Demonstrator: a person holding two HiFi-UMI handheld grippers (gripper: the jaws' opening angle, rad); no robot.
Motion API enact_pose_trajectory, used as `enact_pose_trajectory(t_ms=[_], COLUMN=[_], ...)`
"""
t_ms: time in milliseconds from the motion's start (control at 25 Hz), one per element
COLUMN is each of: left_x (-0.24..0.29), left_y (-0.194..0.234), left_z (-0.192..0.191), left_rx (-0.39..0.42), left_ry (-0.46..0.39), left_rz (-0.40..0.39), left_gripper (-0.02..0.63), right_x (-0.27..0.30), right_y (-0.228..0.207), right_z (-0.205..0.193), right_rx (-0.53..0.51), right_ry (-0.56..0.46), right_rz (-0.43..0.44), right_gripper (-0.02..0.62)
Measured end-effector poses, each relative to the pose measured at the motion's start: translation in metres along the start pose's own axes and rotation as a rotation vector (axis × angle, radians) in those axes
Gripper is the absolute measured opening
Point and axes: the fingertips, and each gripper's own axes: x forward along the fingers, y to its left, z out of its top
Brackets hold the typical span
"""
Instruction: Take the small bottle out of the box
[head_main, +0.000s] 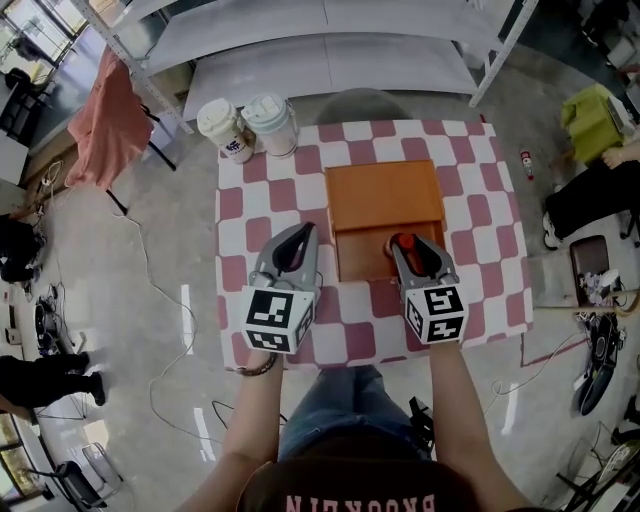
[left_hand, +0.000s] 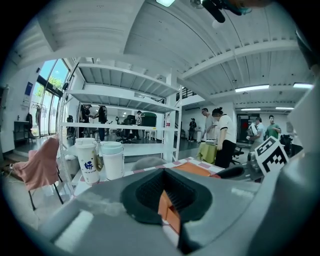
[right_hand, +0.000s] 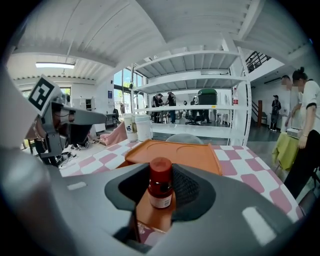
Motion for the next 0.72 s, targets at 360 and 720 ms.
enact_pose_trajectory(t_ms=[360, 720], left_x=[-0.007, -0.013], left_y=[-0.004, -0.008], left_z=[0.033, 0.061], left_rx=[0.027, 0.052], left_ry=[-0.058, -0.107], left_rz=[0.014, 0.025], left_gripper=[-0.008, -0.008], right_x=[-0.016, -0.033], right_y=[0.007, 0.008], right_z=[0.032, 0.064], right_rx=[-0.032, -0.050], right_ry=[-0.029, -0.068], right_rz=[0.038, 0.046], right_gripper=[0.137, 0.138])
